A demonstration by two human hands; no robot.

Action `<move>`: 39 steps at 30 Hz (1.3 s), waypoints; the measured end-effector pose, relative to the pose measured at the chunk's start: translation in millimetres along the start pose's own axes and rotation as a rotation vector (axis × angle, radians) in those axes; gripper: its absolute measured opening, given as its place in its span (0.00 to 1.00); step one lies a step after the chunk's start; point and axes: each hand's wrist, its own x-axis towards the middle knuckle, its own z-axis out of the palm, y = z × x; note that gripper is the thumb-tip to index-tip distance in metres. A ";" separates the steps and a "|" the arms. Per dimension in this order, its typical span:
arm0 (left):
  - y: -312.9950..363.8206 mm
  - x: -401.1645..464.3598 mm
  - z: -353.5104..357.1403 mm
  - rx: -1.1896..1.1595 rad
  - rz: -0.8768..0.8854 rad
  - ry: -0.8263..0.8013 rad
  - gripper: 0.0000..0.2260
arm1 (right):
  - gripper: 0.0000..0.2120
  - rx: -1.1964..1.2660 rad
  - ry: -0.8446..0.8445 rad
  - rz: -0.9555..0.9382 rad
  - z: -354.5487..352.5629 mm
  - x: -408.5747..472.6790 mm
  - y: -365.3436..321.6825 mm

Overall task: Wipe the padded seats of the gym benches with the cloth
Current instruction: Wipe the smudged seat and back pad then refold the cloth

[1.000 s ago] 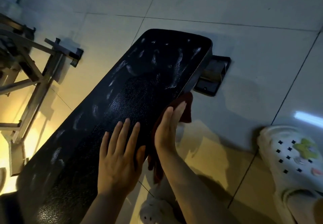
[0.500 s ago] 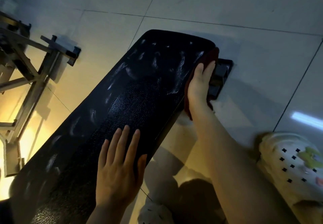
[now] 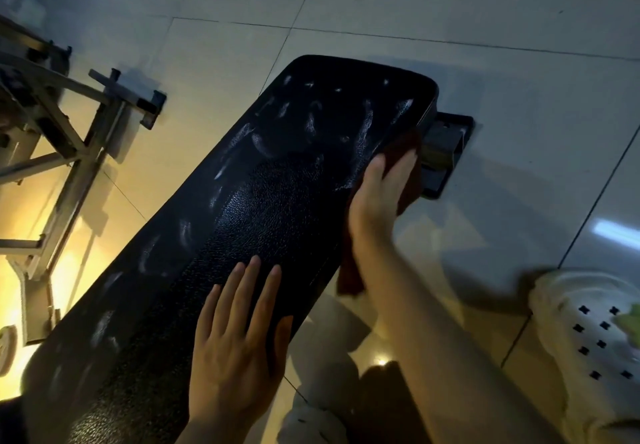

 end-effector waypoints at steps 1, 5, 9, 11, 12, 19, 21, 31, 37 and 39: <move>-0.4 -0.1 1.1 0.001 0.002 0.005 0.24 | 0.30 -0.010 0.018 0.036 -3.8 33.0 -4.3; 0.1 -1.0 2.6 0.016 0.002 -0.003 0.24 | 0.30 0.035 -0.010 0.139 -20.3 124.6 -11.8; 0.1 0.0 3.9 0.017 0.006 -0.006 0.24 | 0.33 0.019 -0.034 0.123 -18.9 92.8 -5.9; -0.4 0.3 5.0 0.007 0.013 0.005 0.24 | 0.37 0.015 -0.092 0.130 -18.5 51.6 -1.2; -1.3 0.3 5.7 0.003 0.015 0.011 0.24 | 0.38 0.015 -0.131 0.144 -17.4 26.6 2.2; 2.1 -6.2 4.7 -0.051 -0.026 0.133 0.23 | 0.28 0.030 -0.335 0.329 -26.5 -101.1 3.6; 6.3 -18.6 -2.2 -0.123 -0.065 0.225 0.21 | 0.25 -0.027 -0.349 0.385 -34.4 -113.9 -8.5; 81.3 -117.9 -32.6 -0.803 -0.435 0.141 0.29 | 0.21 -0.083 -0.573 0.281 -71.8 -218.3 -115.3; 93.7 -134.3 -67.6 -1.202 -0.569 0.576 0.23 | 0.19 -0.015 -0.594 0.151 -85.2 -277.7 -145.9; 92.9 -139.4 -70.6 -1.336 -0.629 0.596 0.15 | 0.19 -0.023 -0.579 0.094 -90.9 -284.6 -154.4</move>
